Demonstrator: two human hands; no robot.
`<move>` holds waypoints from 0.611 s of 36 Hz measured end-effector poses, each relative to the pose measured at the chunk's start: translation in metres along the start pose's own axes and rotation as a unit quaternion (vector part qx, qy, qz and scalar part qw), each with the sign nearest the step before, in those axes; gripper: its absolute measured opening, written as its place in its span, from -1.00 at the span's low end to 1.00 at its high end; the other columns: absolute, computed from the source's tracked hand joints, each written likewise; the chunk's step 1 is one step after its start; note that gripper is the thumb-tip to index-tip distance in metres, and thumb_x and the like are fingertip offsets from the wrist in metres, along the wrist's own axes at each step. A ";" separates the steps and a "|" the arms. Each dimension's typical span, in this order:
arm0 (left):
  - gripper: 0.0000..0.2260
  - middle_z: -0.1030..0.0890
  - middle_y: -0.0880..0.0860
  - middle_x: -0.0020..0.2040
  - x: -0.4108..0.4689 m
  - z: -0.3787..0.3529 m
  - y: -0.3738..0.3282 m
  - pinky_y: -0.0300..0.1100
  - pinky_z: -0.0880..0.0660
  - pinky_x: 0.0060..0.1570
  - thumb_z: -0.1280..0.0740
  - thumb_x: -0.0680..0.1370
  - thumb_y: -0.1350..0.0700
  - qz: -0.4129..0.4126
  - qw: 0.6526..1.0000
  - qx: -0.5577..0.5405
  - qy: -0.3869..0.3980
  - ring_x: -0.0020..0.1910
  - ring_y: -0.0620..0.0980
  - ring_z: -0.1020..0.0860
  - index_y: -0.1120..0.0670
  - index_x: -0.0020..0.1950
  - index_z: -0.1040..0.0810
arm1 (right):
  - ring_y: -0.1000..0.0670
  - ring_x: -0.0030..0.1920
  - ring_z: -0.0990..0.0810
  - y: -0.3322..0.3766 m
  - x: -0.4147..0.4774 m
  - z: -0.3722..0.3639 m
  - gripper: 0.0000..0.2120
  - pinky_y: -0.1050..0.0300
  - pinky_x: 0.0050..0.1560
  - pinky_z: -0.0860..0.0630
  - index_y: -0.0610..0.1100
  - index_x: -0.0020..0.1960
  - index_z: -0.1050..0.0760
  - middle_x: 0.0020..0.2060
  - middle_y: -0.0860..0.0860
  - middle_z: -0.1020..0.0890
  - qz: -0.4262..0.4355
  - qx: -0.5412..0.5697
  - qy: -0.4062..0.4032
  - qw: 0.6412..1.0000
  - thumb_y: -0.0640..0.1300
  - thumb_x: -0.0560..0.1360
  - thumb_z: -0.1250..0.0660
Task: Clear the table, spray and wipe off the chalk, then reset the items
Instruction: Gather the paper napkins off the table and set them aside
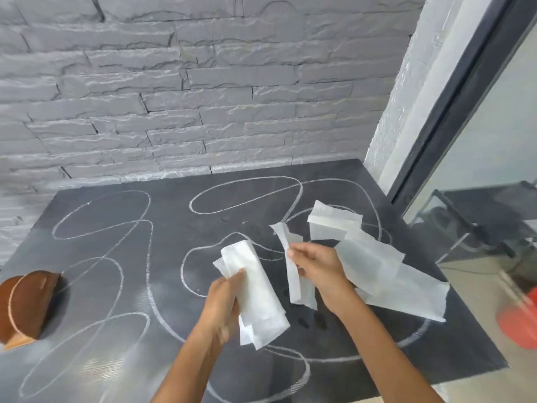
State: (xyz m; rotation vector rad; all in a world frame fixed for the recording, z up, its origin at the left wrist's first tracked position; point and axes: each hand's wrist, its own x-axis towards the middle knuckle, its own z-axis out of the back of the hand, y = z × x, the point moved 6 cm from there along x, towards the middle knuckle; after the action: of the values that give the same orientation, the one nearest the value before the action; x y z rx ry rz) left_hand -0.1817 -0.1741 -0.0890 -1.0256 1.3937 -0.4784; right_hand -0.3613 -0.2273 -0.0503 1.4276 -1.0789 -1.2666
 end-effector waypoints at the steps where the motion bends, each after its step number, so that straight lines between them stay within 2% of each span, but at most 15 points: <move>1: -0.79 -0.49 0.13 -0.14 -0.002 -0.005 0.000 -0.06 -0.39 -0.08 -0.23 0.58 0.13 -0.005 1.000 0.004 0.003 -0.13 0.09 -0.46 0.25 -0.04 -0.55 | 0.18 -0.28 -0.62 0.005 0.000 -0.006 -0.82 0.35 -0.28 -0.51 0.04 -0.18 -0.63 -0.29 0.08 -0.69 0.017 -0.023 0.018 0.999 -0.23 0.48 -0.38; 3: -0.71 -0.60 0.11 -0.12 -0.004 -0.016 -0.002 -0.15 -0.46 -0.12 -0.19 0.60 0.13 -0.014 1.000 0.011 0.022 -0.16 0.06 -0.56 0.24 -0.10 -0.64 | 0.17 -0.34 -0.58 0.011 -0.002 -0.018 -0.81 0.31 -0.26 -0.53 0.04 -0.19 -0.61 -0.33 0.05 -0.65 0.049 -0.074 0.042 0.995 -0.23 0.48 -0.38; 5: -0.64 -0.71 0.12 -0.10 -0.009 -0.030 -0.004 -0.25 -0.57 -0.25 -0.16 0.63 0.09 -0.021 0.998 -0.022 0.053 -0.16 0.00 -0.68 0.17 -0.15 -0.71 | 0.18 -0.36 -0.54 0.011 -0.006 -0.024 -0.89 0.29 -0.22 -0.52 0.00 -0.14 -0.62 -0.34 0.05 -0.63 0.073 -0.128 0.056 0.988 -0.19 0.49 -0.38; 6: -0.62 -0.72 0.13 -0.09 -0.010 -0.035 -0.006 -0.27 -0.58 -0.30 -0.16 0.63 0.03 -0.020 0.997 -0.039 0.062 -0.14 0.00 -0.70 0.13 -0.14 -0.72 | 0.19 -0.34 -0.55 0.010 -0.008 -0.030 -0.93 0.29 -0.20 -0.51 -0.06 -0.10 -0.63 -0.32 0.06 -0.63 0.075 -0.146 0.065 0.984 -0.17 0.49 -0.37; 9: -0.56 -0.71 0.16 -0.07 -0.014 -0.048 -0.010 -0.26 -0.58 -0.29 -0.22 0.57 -0.15 -0.029 0.996 -0.044 0.076 -0.09 0.02 -0.69 0.17 -0.08 -0.71 | 0.09 -0.22 -0.61 0.003 -0.015 -0.033 -0.82 0.24 -0.13 -0.52 -0.16 -0.07 -0.64 -0.24 0.01 -0.68 0.081 -0.222 0.080 0.968 -0.13 0.53 -0.28; 11: -0.61 -0.71 0.19 -0.09 -0.014 -0.054 -0.010 -0.21 -0.59 -0.28 -0.31 0.53 -0.11 -0.036 0.997 -0.030 0.063 -0.13 0.06 -0.69 0.23 -0.06 -0.68 | 0.00 -0.16 -0.64 0.002 -0.018 -0.027 -0.79 0.07 -0.03 -0.55 -0.18 -0.07 -0.63 -0.20 -0.05 -0.69 0.077 -0.229 0.078 0.967 -0.15 0.54 -0.22; 13: -0.69 -0.70 0.21 -0.12 -0.014 -0.058 -0.008 -0.16 -0.59 -0.29 -0.34 0.54 0.01 -0.038 0.998 -0.024 0.044 -0.19 0.09 -0.69 0.28 -0.04 -0.65 | 0.00 -0.14 -0.65 0.000 -0.019 -0.017 -0.78 0.07 -0.06 -0.58 -0.18 -0.08 -0.63 -0.18 -0.05 -0.69 0.066 -0.193 0.071 0.976 -0.21 0.53 -0.20; 16: -0.82 -0.71 0.15 -0.24 -0.012 -0.063 -0.005 -0.15 -0.58 -0.38 -0.29 0.57 0.17 -0.033 0.999 -0.025 0.027 -0.31 0.06 -0.68 0.28 -0.02 -0.60 | 0.15 -0.24 -0.64 -0.003 -0.017 0.006 -0.78 0.30 -0.17 -0.56 -0.08 -0.06 -0.62 -0.20 0.02 -0.67 0.040 -0.131 0.023 0.990 -0.27 0.51 -0.21; 19: -0.90 -0.70 0.06 -0.31 -0.008 -0.069 -0.004 -0.08 -0.60 -0.29 -0.29 0.57 0.18 -0.025 0.999 -0.018 0.015 -0.34 0.04 -0.68 0.19 -0.06 -0.57 | 0.12 -0.18 -0.63 -0.010 -0.007 0.048 -0.84 0.19 -0.07 -0.58 -0.04 -0.07 -0.58 -0.16 0.05 -0.65 0.019 -0.146 -0.057 0.987 -0.21 0.52 -0.24; 22: -0.92 -0.70 0.06 -0.32 -0.003 -0.079 -0.006 0.05 -0.59 -0.12 -0.29 0.57 0.19 -0.019 0.999 -0.029 0.024 -0.26 0.10 -0.65 0.13 -0.09 -0.55 | -0.05 -0.16 -0.60 -0.023 0.008 0.100 -0.85 0.12 -0.07 -0.53 -0.20 -0.07 -0.59 -0.17 -0.04 -0.63 -0.015 -0.177 -0.141 0.974 -0.20 0.53 -0.24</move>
State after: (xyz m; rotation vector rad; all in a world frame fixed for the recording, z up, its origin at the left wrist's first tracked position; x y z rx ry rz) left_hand -0.2554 -0.1985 -0.0719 -1.0962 1.4395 -0.4964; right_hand -0.4590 -0.2384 -0.0803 1.0180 -0.9553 -1.6271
